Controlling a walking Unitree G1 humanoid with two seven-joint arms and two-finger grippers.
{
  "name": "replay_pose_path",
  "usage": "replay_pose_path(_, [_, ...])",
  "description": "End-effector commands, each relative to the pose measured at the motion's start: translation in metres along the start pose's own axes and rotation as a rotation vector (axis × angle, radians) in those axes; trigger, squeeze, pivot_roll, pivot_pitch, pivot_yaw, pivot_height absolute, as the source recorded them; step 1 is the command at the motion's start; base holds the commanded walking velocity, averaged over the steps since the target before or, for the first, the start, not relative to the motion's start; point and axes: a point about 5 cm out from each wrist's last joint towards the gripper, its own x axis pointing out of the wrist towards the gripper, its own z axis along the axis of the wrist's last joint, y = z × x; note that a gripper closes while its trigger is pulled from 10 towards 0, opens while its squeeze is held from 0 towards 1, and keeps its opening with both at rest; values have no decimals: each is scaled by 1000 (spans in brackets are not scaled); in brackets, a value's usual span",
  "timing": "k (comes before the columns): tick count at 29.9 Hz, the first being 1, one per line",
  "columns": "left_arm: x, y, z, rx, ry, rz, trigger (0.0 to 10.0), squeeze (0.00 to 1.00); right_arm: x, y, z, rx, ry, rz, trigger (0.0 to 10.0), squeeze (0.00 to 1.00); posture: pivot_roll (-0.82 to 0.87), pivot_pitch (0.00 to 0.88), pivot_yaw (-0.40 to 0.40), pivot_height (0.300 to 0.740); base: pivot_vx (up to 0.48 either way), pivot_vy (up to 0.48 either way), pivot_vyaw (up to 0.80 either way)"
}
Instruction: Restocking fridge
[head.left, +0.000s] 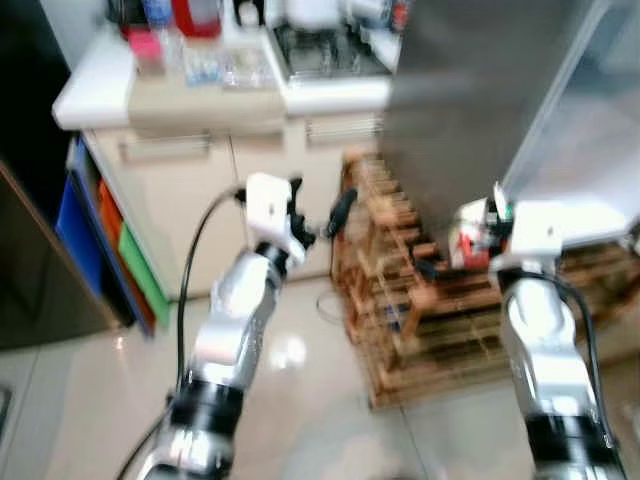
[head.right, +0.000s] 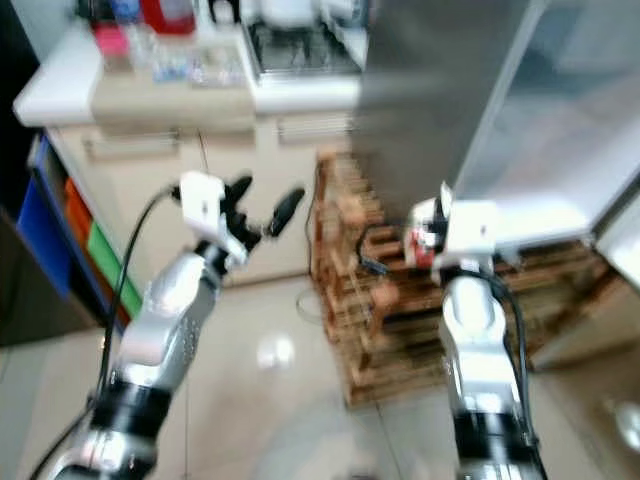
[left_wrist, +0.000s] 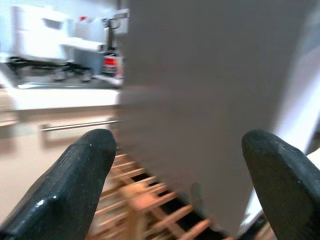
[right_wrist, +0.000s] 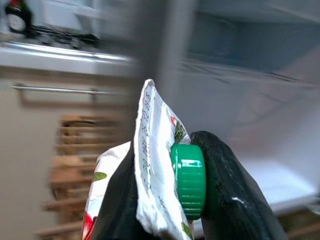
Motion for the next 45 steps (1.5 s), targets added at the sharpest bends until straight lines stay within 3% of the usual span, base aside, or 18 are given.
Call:
replay_pose_path(1, [2,2,5,26,-10,6,10000,0,2,2,6,0,-20,6,10000,0,-195,0,13,732,0,-469,0])
replay_pose_path(13, [0,0,7,4,-31,0,10000,0,1,1,7,-8,-21,15,10000,0,-199,0,11,732,0,-468,272])
replay_pose_path(18, [1,5,6,-7,-16,47,10000,0,2,3,7,-12,-17,26,10000,0,-199,0,11,732,0,-435,601])
replay_pose_path(21, [2,16,0,10,21,133,10000,0,3,6,8,-6,-24,32,10000,0,-199,0,11,732,262,-399,550])
replay_pose_path(26, [3,20,-3,1,45,153,10000,0,4,7,9,4,-26,37,10000,0,-198,0,7,732,0,0,0])
replay_pose_path(31, [3,13,-1,12,26,97,10000,0,3,8,8,9,-23,37,10000,0,-196,0,8,732,0,0,0])
replay_pose_path(39, [4,9,1,18,14,68,10000,0,3,10,7,11,-23,39,10000,0,-197,0,12,732,428,0,0])
replay_pose_path(45, [5,15,1,32,15,115,10000,0,3,10,7,8,-23,38,10000,0,-200,0,12,732,374,0,0])
